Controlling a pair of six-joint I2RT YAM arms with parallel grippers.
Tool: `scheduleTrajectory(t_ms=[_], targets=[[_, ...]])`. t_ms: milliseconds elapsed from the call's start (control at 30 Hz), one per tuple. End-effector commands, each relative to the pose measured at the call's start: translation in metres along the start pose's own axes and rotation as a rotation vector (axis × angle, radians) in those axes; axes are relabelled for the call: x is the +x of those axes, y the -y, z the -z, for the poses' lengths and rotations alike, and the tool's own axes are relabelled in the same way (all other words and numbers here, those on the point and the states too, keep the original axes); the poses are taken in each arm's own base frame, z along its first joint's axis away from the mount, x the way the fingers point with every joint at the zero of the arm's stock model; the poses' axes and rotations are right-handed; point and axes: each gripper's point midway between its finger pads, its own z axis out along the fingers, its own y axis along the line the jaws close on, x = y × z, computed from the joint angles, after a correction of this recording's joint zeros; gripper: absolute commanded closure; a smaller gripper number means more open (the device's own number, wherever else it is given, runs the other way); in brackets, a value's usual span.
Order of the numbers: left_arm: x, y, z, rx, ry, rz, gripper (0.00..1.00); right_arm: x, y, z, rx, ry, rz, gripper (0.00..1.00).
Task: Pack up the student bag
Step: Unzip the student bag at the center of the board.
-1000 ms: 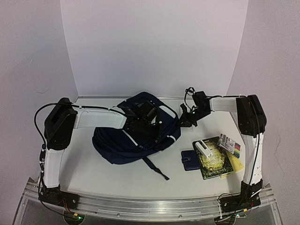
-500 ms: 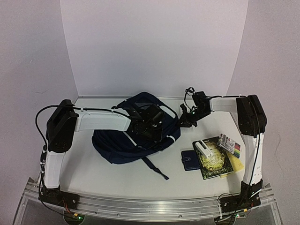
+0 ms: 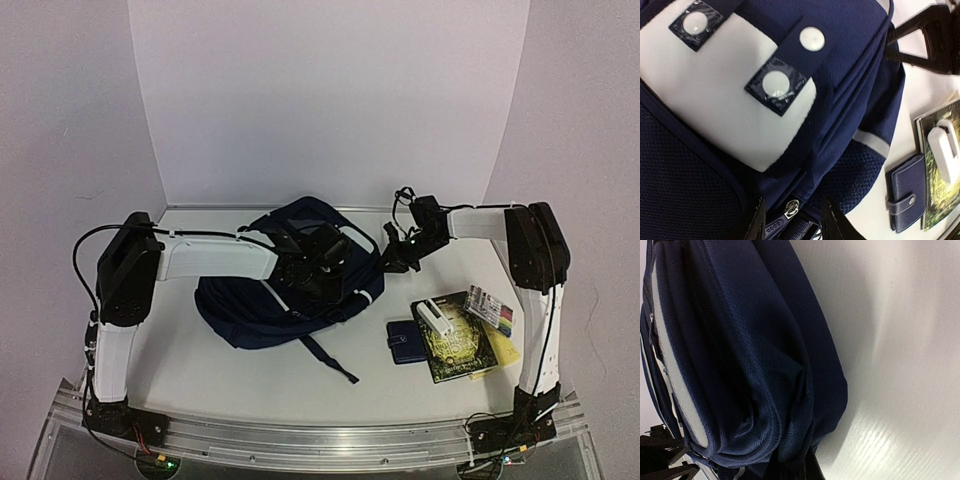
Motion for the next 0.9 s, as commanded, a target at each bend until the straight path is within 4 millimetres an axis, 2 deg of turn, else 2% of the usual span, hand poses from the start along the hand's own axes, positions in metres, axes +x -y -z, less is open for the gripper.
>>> scheduleTrajectory(t_ms=[0,133,233,433,733,867], targets=[[0.013,-0.012,0.017,-0.003,-0.075,-0.146,0.61,-0.014,-0.013,0.024,0.014,0.066,0.04,1.0],[0.008,-0.023,0.037,-0.039,-0.063,-0.244,0.54,-0.013,-0.013,0.024,0.014,0.065,0.042,1.0],[0.002,-0.024,0.04,-0.068,-0.064,-0.336,0.52,-0.012,-0.013,0.022,0.01,0.061,0.037,1.0],[0.008,-0.022,0.021,-0.082,-0.108,-0.47,0.58,-0.015,-0.014,0.022,0.003,0.066,0.031,1.0],[0.01,-0.022,-0.008,-0.11,-0.113,-0.511,0.66,-0.014,-0.013,0.02,0.003,0.063,0.027,1.0],[0.014,-0.029,-0.022,-0.153,-0.121,-0.523,0.67,-0.014,-0.013,0.019,0.001,0.062,0.024,1.0]])
